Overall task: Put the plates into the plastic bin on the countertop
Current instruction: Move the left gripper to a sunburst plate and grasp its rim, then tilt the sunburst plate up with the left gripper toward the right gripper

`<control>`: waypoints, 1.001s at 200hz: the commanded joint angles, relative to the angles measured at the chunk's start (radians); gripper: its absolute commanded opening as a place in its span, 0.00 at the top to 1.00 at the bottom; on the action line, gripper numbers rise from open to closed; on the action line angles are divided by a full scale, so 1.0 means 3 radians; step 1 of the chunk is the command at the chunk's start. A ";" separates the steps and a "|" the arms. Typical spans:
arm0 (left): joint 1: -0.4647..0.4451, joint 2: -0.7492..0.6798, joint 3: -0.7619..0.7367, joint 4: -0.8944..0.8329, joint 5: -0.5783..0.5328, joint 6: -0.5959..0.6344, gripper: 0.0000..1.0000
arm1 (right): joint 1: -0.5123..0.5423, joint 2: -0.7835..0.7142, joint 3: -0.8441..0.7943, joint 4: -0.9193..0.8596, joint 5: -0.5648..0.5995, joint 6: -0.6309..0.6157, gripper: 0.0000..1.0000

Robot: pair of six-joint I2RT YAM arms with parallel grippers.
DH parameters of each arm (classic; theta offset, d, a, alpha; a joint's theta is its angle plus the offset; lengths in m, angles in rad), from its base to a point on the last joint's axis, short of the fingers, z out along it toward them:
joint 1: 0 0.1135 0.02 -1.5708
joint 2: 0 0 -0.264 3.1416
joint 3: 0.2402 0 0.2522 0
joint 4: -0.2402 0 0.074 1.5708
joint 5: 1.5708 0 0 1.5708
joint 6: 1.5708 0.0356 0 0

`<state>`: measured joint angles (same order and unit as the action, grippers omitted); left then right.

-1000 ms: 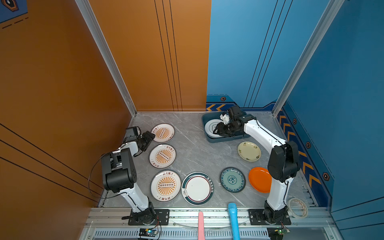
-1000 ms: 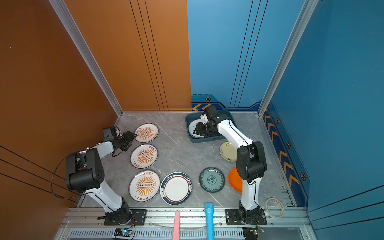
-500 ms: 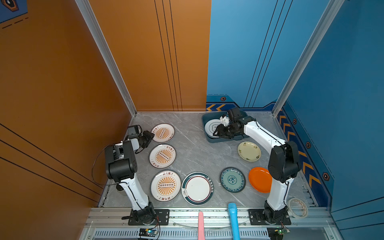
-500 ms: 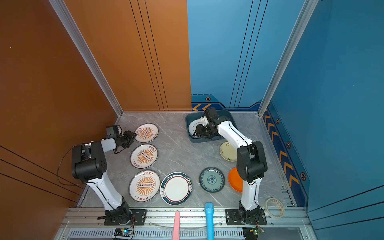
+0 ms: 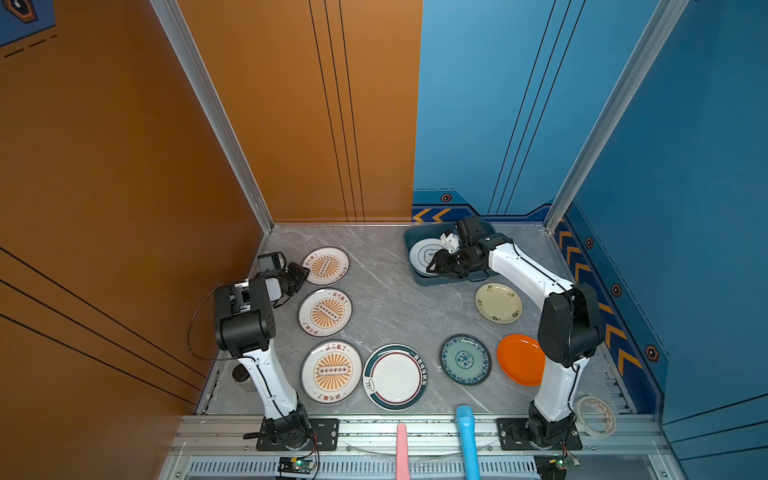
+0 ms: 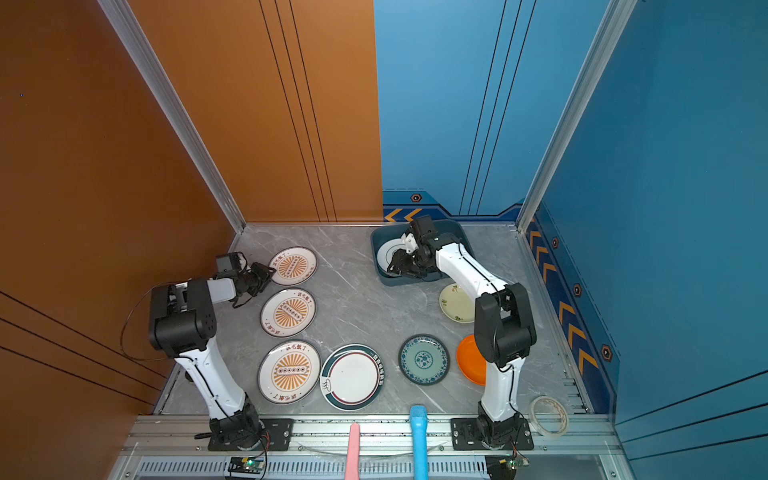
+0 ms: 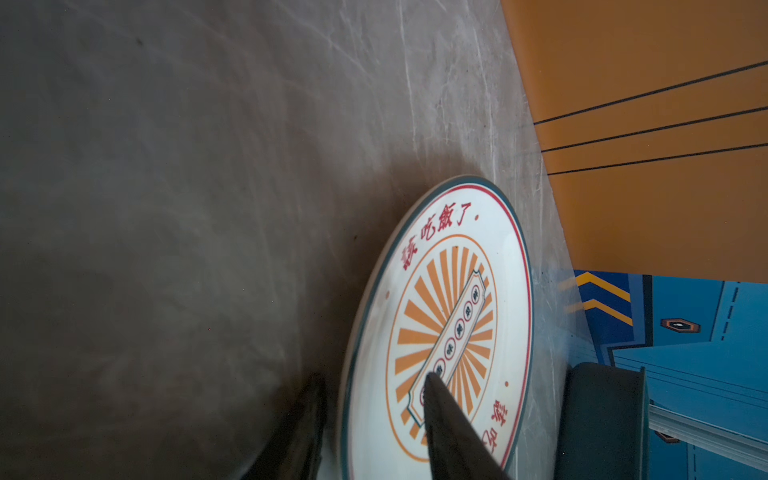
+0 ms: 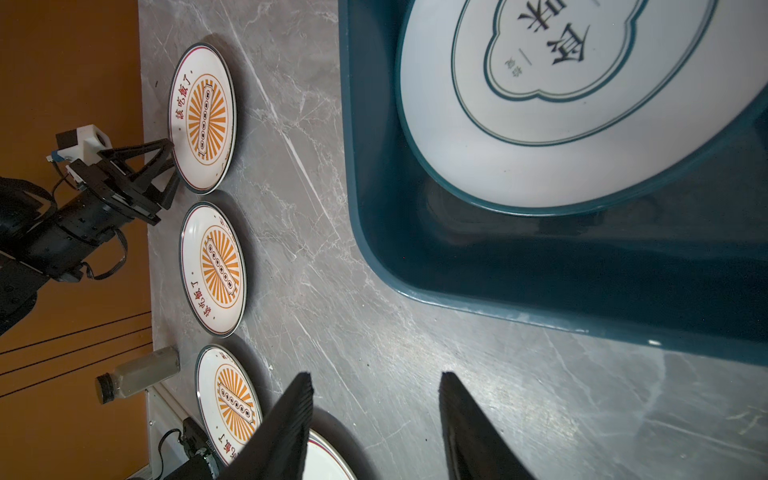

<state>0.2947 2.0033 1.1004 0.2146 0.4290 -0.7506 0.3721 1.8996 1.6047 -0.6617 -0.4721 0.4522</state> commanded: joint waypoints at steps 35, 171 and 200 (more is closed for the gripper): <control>-0.0067 0.0290 -0.0002 0.0015 0.0140 -0.0048 0.73 | -0.0013 -0.0155 -0.0051 0.0012 -0.0052 0.0006 0.48; -0.0102 0.0004 -0.0350 0.0292 0.0243 -0.0205 1.00 | -0.0003 -0.0253 -0.0218 0.0032 -0.0062 -0.0004 0.48; -0.0153 -0.0290 -0.0469 0.0294 0.0287 -0.0271 1.00 | -0.0013 -0.0287 -0.0261 0.0092 -0.0172 0.0018 0.47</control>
<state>0.2672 1.9797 1.0039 0.3676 0.5148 -0.8326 0.3721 1.8576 1.5455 -0.6598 -0.4824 0.4522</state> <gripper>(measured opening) 0.072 0.525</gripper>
